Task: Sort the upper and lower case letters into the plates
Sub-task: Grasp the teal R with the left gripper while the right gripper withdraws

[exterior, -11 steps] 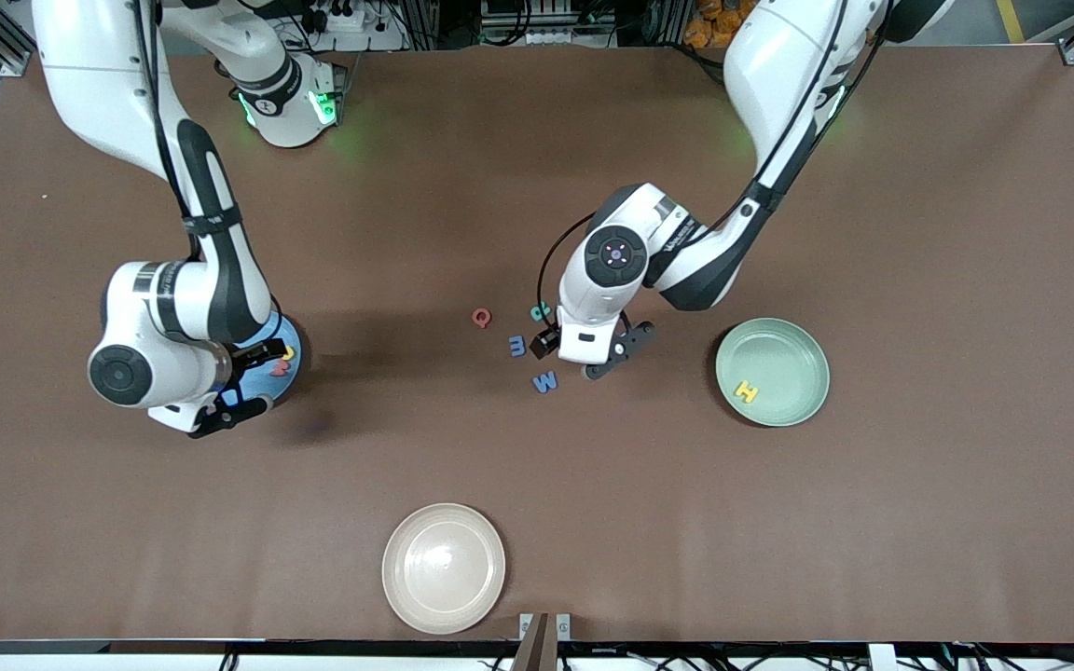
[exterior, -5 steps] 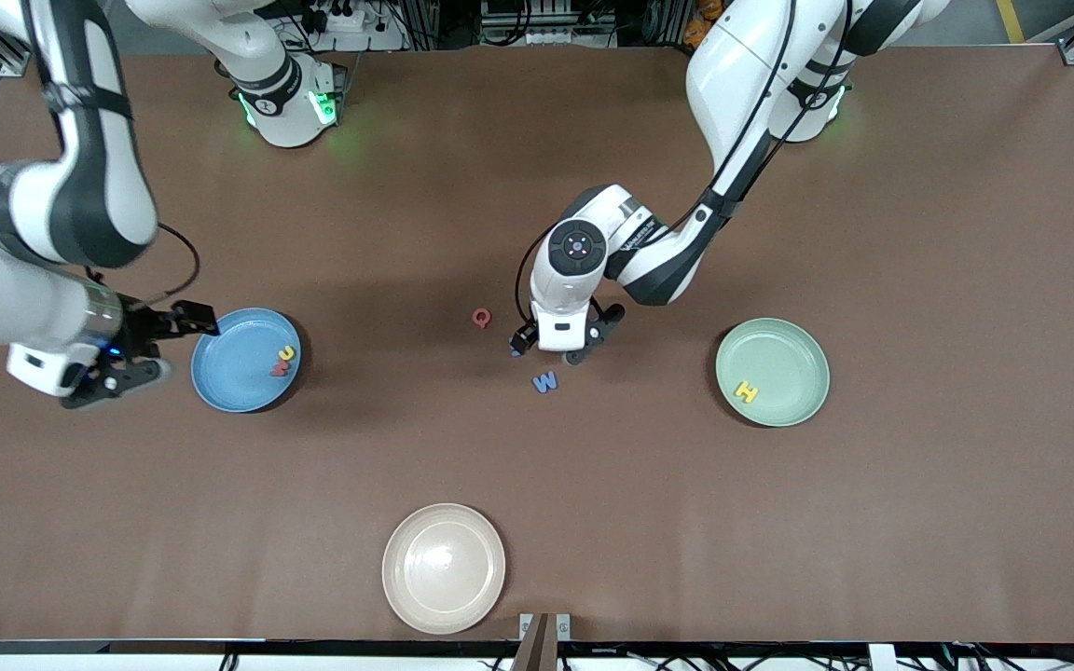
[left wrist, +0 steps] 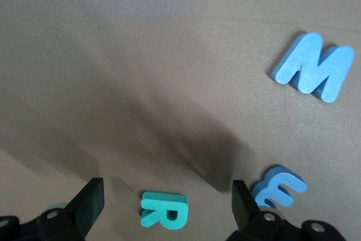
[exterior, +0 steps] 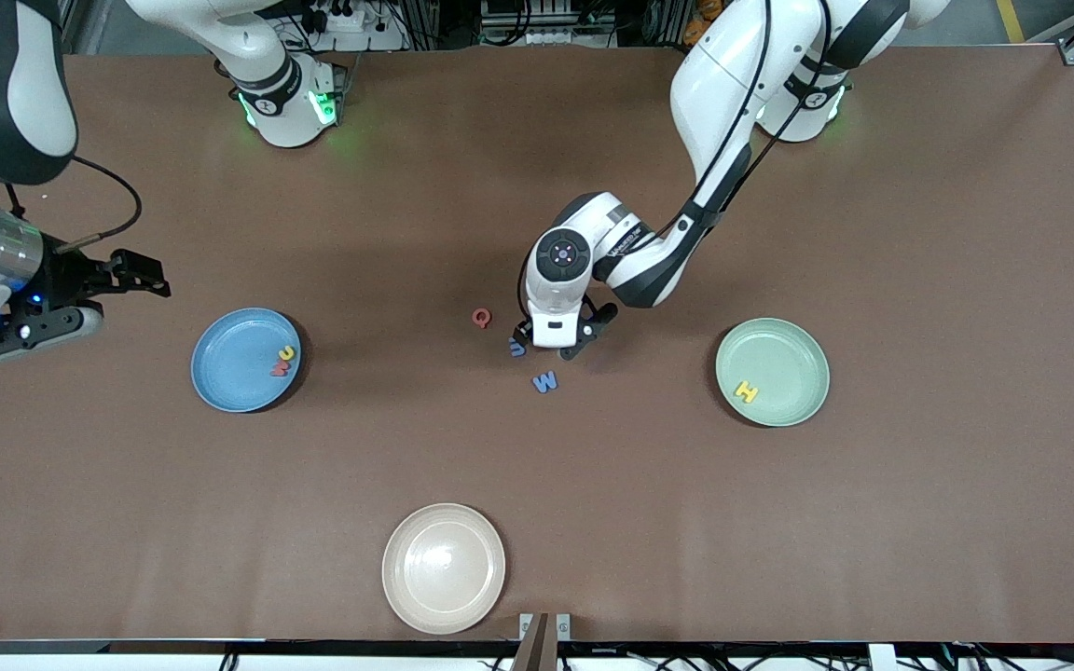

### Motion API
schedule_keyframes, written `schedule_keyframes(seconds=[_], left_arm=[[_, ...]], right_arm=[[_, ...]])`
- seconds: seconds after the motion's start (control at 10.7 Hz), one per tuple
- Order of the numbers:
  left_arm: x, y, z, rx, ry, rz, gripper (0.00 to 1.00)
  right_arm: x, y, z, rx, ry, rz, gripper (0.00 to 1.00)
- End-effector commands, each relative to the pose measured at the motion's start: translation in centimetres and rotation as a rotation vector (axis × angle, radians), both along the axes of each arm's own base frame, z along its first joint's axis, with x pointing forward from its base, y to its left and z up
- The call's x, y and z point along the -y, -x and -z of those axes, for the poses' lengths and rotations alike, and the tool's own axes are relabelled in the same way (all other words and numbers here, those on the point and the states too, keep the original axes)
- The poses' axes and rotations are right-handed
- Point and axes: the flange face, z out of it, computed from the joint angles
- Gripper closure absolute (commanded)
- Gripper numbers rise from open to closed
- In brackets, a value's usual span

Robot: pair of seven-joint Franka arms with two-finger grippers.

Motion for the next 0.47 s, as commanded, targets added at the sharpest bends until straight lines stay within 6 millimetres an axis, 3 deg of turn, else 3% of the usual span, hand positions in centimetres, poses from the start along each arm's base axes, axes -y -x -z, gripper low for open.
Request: schedule_keyframes(seconds=[0.0,0.09,0.19,0.37], left_arm=[[0.5,0.6,-0.4,0.024,-0.018,0.001,0.0],[0.5,0.6,-0.3,0.024,-0.02,0.001,0.0],[0.6,0.8,-0.2,0.023,-0.02,0.006,0.13],[0.9,1.1,-0.2,0.023,-0.02,0.01,0.17]], right_arm=[[0.2,0.8,-2.5,-0.01,0.017,0.044,0.0],[0.7,0.8,-3.1,-0.012,0.014,0.053,0.0],[0.3,0.7,-3.1,-0.014,0.011,0.044,0.0],[-0.5,0.4,-2.4,-0.019,0.017,0.068,0.0]])
